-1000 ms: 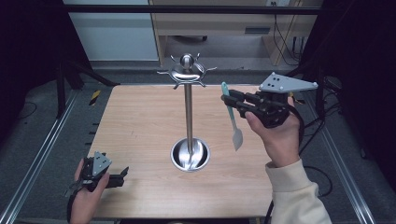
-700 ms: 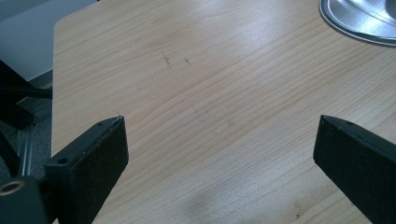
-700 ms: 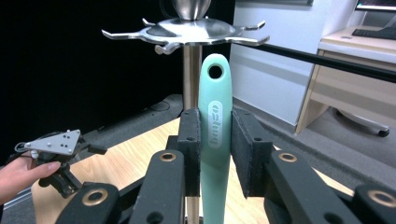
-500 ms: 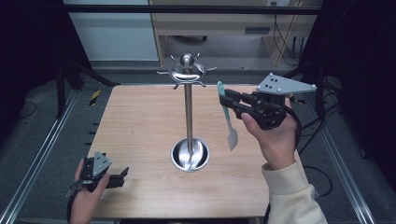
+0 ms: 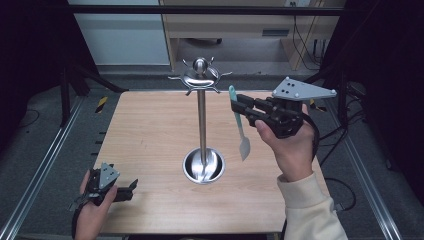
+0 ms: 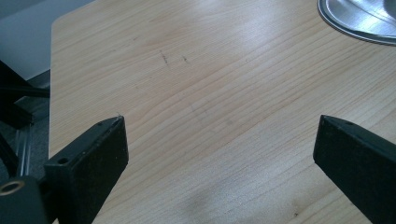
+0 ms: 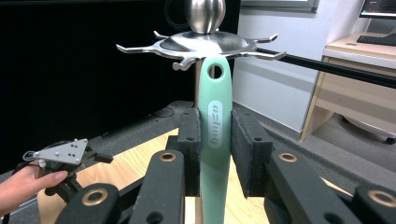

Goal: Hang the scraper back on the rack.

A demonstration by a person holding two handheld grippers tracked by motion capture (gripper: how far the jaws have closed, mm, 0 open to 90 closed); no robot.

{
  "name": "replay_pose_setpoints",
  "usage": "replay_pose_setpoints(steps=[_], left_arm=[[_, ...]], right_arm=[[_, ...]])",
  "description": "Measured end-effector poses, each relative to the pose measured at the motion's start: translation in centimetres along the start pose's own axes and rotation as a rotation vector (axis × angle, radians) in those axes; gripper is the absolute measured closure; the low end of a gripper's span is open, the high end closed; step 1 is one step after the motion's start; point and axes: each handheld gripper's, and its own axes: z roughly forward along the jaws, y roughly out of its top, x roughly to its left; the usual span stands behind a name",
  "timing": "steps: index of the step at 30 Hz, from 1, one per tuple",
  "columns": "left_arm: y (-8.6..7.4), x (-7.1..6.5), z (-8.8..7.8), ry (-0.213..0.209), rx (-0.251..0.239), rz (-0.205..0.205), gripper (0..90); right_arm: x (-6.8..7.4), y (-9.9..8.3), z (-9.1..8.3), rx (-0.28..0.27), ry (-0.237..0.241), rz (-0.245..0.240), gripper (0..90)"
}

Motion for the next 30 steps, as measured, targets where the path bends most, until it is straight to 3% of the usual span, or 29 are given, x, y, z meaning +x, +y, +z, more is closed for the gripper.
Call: replay_pose_setpoints(steps=[15,30], left_arm=[[0.0,-0.1,0.1,-0.005,0.001,0.0,2.9],[0.0,-0.1,0.1,-0.008,0.003,0.002,2.9]], right_arm=[[1.3,0.2,0.3,-0.008,0.03,-0.012,74.2],[1.5,0.3,0.6,0.006,0.033,-0.019,74.2]])
